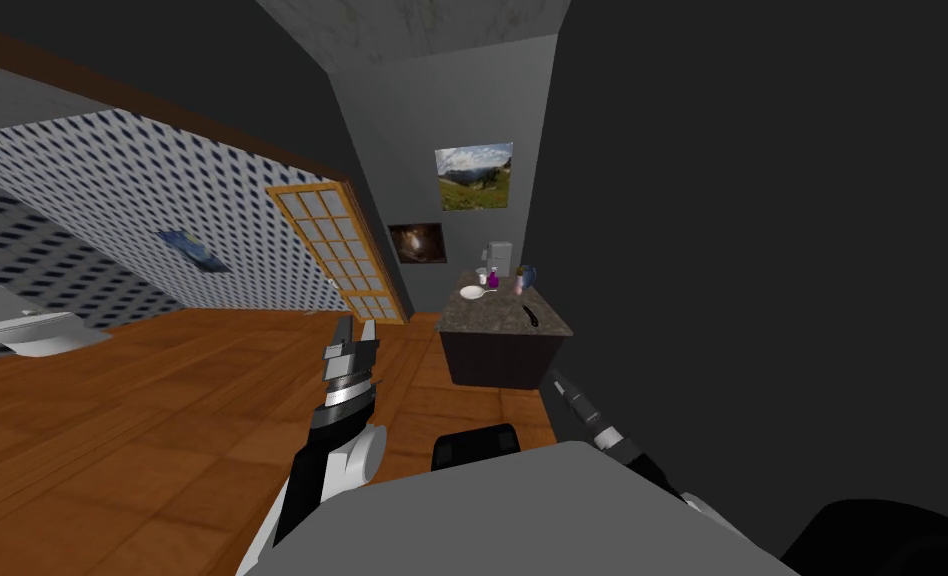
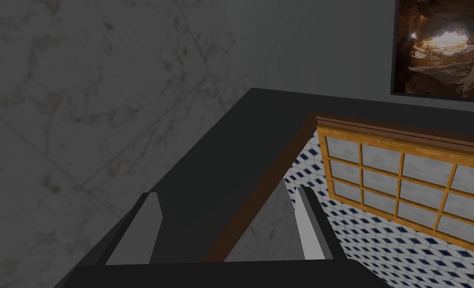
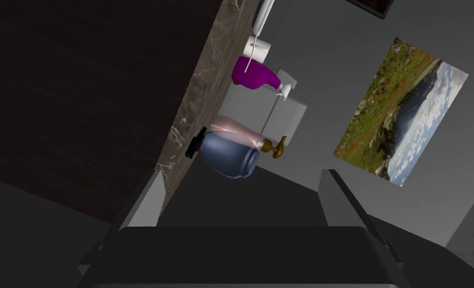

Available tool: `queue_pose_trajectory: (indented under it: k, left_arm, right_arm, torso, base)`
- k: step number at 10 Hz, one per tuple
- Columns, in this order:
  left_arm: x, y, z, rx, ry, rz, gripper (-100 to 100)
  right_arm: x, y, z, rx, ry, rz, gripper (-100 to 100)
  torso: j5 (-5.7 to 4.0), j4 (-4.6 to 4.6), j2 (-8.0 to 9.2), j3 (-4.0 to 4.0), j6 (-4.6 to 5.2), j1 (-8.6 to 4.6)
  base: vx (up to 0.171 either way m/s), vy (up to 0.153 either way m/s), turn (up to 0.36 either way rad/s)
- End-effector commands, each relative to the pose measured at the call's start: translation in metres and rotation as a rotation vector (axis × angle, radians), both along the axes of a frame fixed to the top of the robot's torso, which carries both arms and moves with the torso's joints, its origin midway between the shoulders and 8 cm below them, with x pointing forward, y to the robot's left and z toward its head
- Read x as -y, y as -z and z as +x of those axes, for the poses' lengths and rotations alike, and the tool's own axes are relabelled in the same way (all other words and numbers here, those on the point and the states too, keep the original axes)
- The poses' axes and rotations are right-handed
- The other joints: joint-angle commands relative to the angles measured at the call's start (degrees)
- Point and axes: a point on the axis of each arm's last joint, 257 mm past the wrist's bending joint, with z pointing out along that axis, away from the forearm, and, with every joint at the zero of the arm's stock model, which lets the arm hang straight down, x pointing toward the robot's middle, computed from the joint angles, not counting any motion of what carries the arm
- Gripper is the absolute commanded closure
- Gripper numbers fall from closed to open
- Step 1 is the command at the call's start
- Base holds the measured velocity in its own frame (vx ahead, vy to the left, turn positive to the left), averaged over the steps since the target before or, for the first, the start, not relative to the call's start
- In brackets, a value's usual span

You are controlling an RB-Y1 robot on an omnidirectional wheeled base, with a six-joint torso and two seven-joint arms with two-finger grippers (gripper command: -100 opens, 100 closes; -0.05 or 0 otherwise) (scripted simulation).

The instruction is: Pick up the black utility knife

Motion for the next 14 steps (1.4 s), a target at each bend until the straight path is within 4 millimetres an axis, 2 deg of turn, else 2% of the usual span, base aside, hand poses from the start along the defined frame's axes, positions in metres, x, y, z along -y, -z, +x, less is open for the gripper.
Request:
queue_pose_trajectory:
  k: [1,2,3,4,5,6,7,8,9,10,11,12,13,14]
  left_arm:
    - [0.0,0.0,0.0,0.0,0.0,0.0,0]
    - [0.0,0.0,0.0,0.0,0.0,0.0,0]
    - [0.0,0.0,0.0,0.0,0.0,0.0,0]
    - [0.0,0.0,0.0,0.0,0.0,0.0,0]
    - [0.0,0.0,0.0,0.0,0.0,0.0,0]
    - [0.0,0.0,0.0,0.0,0.0,0.0,0]
    - [0.0,0.0,0.0,0.0,0.0,0.0,0]
    - [0.0,0.0,0.0,0.0,0.0,0.0,0]
    - [0.0,0.0,0.0,0.0,0.0,0.0,0]
    - [0.0,0.0,0.0,0.0,0.0,0.0,0]
    - [0.0,0.0,0.0,0.0,0.0,0.0,0]
    - [0.0,0.0,0.0,0.0,0.0,0.0,0]
    - [0.0,0.0,0.0,0.0,0.0,0.0,0]
    - [0.0,0.0,0.0,0.0,0.0,0.0,0]
  right_arm:
    - [0.009,0.008,-0.005,-0.039,-0.017,-0.034,-100]
    - [0.021,0.029,-0.023,-0.106,-0.014,-0.06,-100]
    - [0.023,0.028,-0.023,-0.111,-0.028,-0.075,-100]
    - [0.037,0.048,-0.041,-0.18,-0.03,-0.105,-100]
    - [0.038,0.047,-0.041,-0.183,-0.04,-0.116,-100]
    - [0.053,0.064,-0.061,-0.252,-0.041,-0.144,-100]
    - [0.055,0.063,-0.061,-0.256,-0.051,-0.156,-100]
    - [0.07,0.079,-0.081,-0.324,-0.051,-0.182,-100]
    - [0.073,0.078,-0.08,-0.328,-0.062,-0.195,-100]
    - [0.089,0.091,-0.1,-0.395,-0.061,-0.22,-100]
    - [0.092,0.09,-0.1,-0.399,-0.073,-0.234,-100]
    - [0.109,0.101,-0.12,-0.465,-0.069,-0.258,-100]
    - [0.112,0.1,-0.119,-0.468,-0.081,-0.272,-100]
    - [0.13,0.109,-0.139,-0.533,-0.077,-0.295,-100]
  torso:
    - [0.0,0.0,0.0,0.0,0.0,0.0]
    - [-0.01,-0.02,-0.14,-0.07,0.0,-0.08]
    - [-0.02,-0.03,-0.17,-0.1,-0.01,-0.09]
    - [-0.02,-0.03,-0.2,-0.11,0.0,-0.13]
    - [-0.03,-0.04,-0.19,-0.11,-0.02,-0.09]
    - [-0.01,-0.04,-0.23,-0.12,0.01,-0.1]
    - [-0.01,-0.04,-0.21,-0.12,-0.01,-0.06]
    - [-0.01,-0.04,-0.25,-0.14,0.0,-0.09]
    - [-0.01,-0.05,-0.26,-0.14,-0.02,-0.09]
    - [-0.03,-0.05,-0.29,-0.16,0.01,-0.13]
    - [-0.02,-0.06,-0.31,-0.17,-0.02,-0.1]
    - [-0.02,-0.06,-0.34,-0.19,0.01,-0.11]
    - [-0.01,-0.07,-0.37,-0.21,-0.03,-0.07]
    - [-0.02,-0.07,-0.39,-0.22,0.01,-0.11]
  base:
    - [-0.066,0.037,0.056]
    - [-0.063,0.041,0.136]
    - [-0.064,0.029,0.068]
    - [-0.068,0.045,0.142]
    - [-0.054,0.04,0.078]
    - [-0.058,0.053,0.169]
    - [-0.049,0.042,0.074]
    - [-0.049,0.044,0.165]
    - [-0.039,0.034,0.084]
    - [-0.035,0.046,0.161]
    - [-0.028,0.041,0.071]
    - [-0.019,0.057,0.175]
    - [-0.014,0.041,0.087]
    - [-0.007,0.044,0.175]
